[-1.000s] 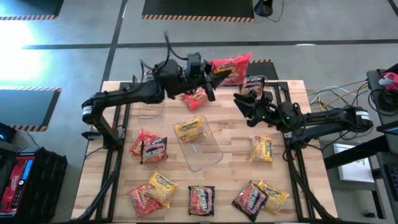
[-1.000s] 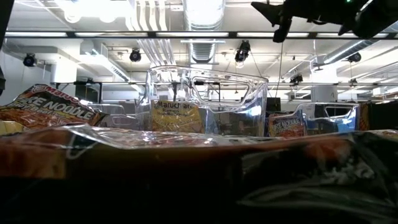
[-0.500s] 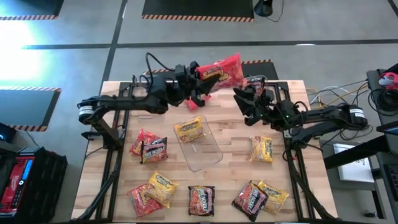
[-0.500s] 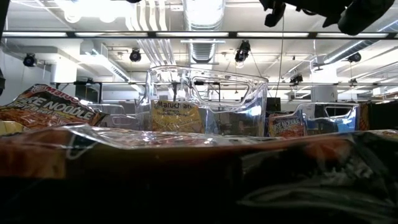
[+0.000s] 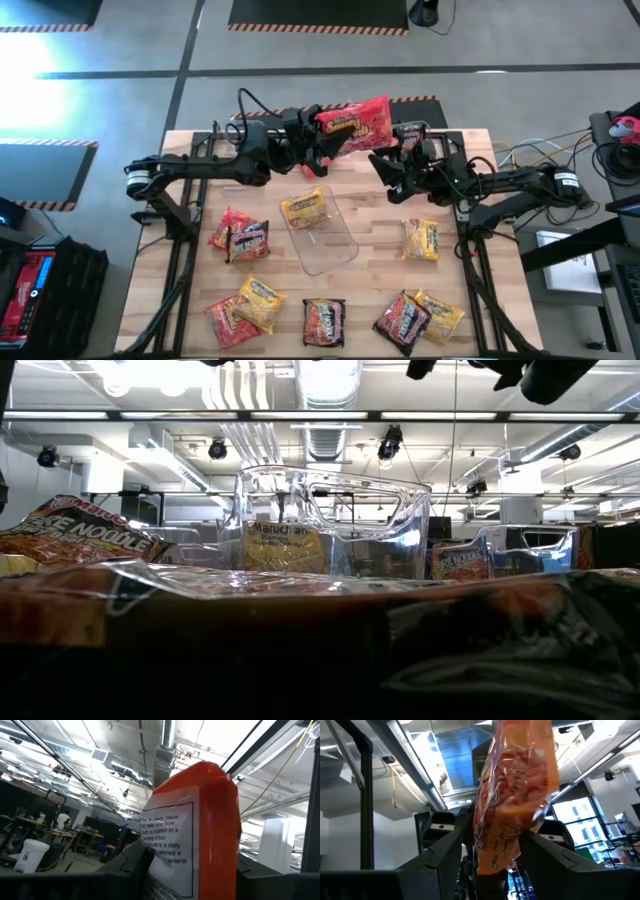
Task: Sort Maruchan noodles
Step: Put the orange noodle pack into the top left transparent bin
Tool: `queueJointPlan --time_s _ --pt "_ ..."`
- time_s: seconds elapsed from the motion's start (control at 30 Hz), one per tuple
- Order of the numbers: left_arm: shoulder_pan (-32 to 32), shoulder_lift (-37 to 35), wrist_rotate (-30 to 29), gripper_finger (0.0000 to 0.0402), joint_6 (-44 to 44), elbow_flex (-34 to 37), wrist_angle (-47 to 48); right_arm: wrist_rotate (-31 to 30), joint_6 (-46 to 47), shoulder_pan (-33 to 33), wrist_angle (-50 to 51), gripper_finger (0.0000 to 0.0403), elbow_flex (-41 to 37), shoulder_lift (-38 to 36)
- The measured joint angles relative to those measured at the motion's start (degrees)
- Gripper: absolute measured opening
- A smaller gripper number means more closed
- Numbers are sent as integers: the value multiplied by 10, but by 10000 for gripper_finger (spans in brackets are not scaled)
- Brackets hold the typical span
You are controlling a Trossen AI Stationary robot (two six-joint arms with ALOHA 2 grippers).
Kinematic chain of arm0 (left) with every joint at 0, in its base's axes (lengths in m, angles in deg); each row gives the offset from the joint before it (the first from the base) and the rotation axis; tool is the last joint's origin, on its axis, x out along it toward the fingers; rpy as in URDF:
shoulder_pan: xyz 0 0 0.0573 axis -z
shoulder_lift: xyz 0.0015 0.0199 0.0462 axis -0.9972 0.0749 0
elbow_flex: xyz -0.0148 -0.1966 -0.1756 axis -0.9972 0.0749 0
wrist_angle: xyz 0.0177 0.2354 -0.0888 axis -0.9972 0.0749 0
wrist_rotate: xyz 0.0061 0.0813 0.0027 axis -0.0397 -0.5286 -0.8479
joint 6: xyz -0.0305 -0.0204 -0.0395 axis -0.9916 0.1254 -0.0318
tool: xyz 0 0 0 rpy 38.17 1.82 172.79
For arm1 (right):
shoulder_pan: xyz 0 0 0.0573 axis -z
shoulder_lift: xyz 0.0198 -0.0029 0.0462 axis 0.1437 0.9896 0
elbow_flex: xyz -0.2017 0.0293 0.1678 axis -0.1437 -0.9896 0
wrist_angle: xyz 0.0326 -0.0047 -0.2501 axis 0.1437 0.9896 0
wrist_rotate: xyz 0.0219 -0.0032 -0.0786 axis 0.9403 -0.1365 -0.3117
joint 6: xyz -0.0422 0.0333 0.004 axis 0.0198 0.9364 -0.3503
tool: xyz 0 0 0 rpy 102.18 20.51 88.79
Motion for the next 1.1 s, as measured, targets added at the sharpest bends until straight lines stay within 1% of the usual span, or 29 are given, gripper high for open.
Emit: queueJointPlan --time_s 0.3,0.37,0.57,0.73,0.93,1.1 --pt "2 -1 0 130 -6 7 -6 5 -14 6 5 185 19 7" --pt "1 0 9 130 -5 8 -14 7 -13 11 9 185 19 7" --pt "1 0 15 130 11 9 -19 7 15 24 21 187 21 6" --pt "0 0 17 130 11 9 -22 39 27 32 32 211 29 -1" --pt "-3 0 20 130 13 9 -24 32 22 34 70 245 44 -8" --pt "-3 0 28 130 11 8 -23 30 22 34 93 259 54 -9"
